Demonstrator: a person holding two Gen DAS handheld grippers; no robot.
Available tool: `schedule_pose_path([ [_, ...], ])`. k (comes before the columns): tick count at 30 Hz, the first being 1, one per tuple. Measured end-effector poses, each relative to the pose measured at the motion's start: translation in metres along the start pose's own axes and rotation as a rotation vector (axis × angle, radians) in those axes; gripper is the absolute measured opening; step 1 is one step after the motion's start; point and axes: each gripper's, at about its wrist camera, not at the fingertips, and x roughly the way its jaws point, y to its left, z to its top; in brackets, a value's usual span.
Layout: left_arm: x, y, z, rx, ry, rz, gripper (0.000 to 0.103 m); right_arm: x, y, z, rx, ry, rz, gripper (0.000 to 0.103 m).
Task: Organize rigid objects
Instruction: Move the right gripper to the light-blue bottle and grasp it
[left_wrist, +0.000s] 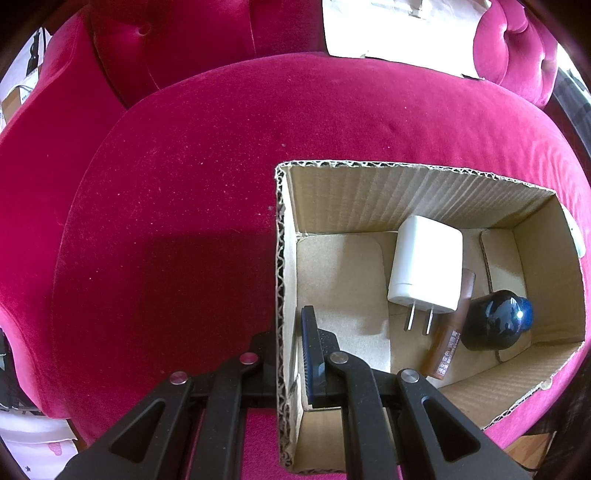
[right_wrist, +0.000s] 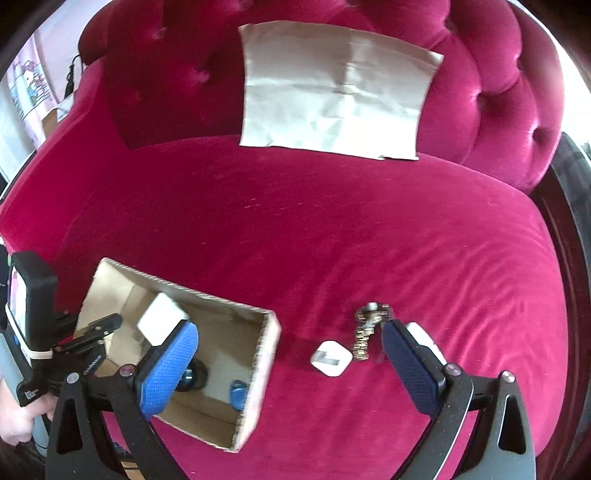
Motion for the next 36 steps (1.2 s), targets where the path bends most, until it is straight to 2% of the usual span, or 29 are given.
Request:
schedule_pose_path([
  [14, -0.001, 0.001, -0.001, 0.004, 0.001, 0.002, 0.008, 0.005, -0.072, -0.014, 0.111, 0.029, -0.097, 0.102],
  [22, -0.002, 0.001, 0.0, 0.002, -0.001, 0.004, 0.008, 0.031, -0.11, -0.035, 0.167, 0.096, -0.138, 0.102],
  [36, 0.0, -0.002, 0.001, 0.014, 0.007, 0.013, 0.008, 0.075, -0.139, -0.062, 0.191, 0.18, -0.167, 0.102],
])
